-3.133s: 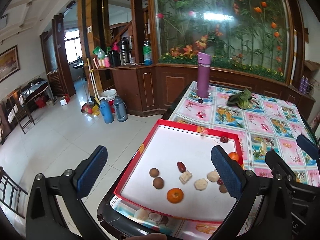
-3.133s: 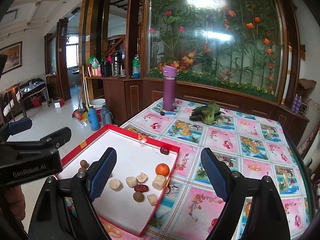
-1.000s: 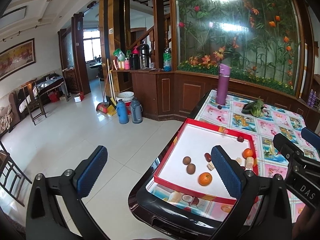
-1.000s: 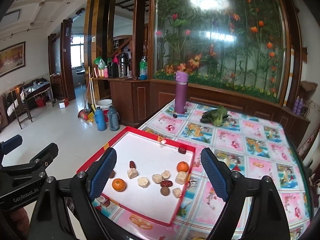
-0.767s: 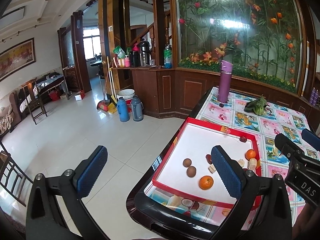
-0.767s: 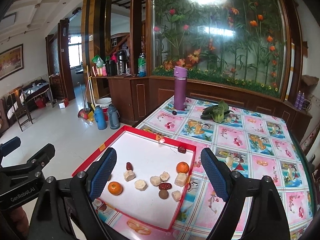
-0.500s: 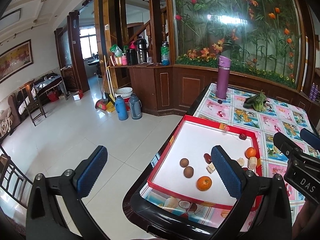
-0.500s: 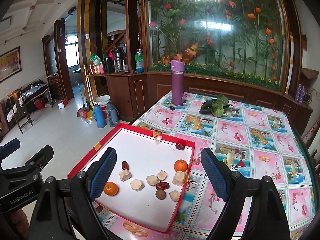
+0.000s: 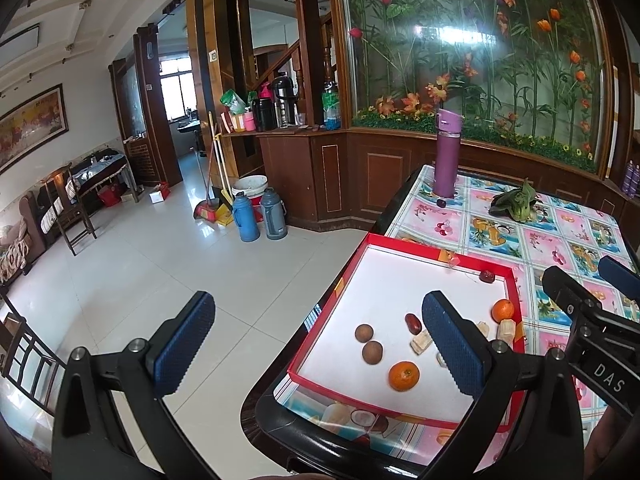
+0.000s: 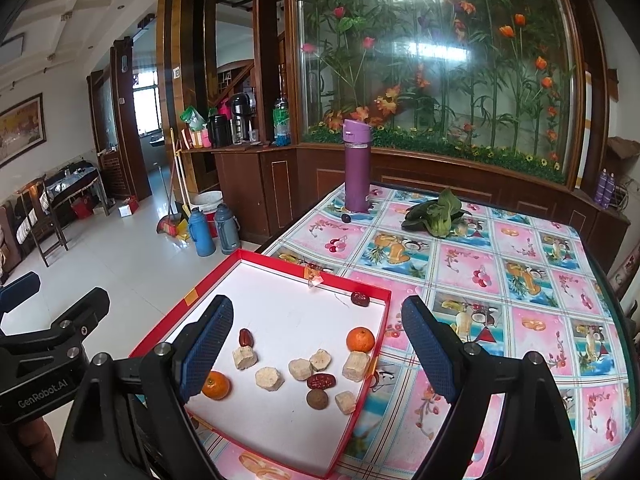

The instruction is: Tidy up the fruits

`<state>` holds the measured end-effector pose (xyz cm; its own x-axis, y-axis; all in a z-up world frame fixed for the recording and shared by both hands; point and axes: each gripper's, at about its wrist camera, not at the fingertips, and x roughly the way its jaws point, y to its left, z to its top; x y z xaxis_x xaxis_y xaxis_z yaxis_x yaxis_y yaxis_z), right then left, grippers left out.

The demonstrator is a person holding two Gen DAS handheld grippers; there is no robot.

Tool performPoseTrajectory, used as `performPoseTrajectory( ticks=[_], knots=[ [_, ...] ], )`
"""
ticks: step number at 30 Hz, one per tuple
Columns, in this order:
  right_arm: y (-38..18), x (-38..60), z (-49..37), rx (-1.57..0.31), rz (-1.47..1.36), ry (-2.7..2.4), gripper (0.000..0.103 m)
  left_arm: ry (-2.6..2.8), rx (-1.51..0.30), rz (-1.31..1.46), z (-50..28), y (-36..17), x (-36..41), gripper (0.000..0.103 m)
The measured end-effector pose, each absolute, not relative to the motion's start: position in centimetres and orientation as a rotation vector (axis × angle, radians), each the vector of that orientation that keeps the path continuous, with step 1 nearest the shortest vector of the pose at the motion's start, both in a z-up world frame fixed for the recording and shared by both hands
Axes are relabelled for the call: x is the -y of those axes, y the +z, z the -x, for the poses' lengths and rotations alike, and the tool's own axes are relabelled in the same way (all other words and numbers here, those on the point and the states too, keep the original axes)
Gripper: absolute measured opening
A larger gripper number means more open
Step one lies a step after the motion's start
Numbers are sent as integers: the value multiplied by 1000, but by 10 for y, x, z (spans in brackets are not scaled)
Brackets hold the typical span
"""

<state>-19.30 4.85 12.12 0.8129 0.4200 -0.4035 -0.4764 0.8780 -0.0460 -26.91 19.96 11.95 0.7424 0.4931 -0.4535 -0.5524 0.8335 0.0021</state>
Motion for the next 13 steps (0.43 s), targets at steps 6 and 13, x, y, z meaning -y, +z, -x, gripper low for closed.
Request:
performPoseTrajectory(
  ticks=[6,13],
  knots=[
    [122,-49,193,-395,148,478,86,556,-467,128,260,120,-194,103],
    [120,-47,178,-409,138,477,86,537,-469,100,246,121,-184,103]
  ],
)
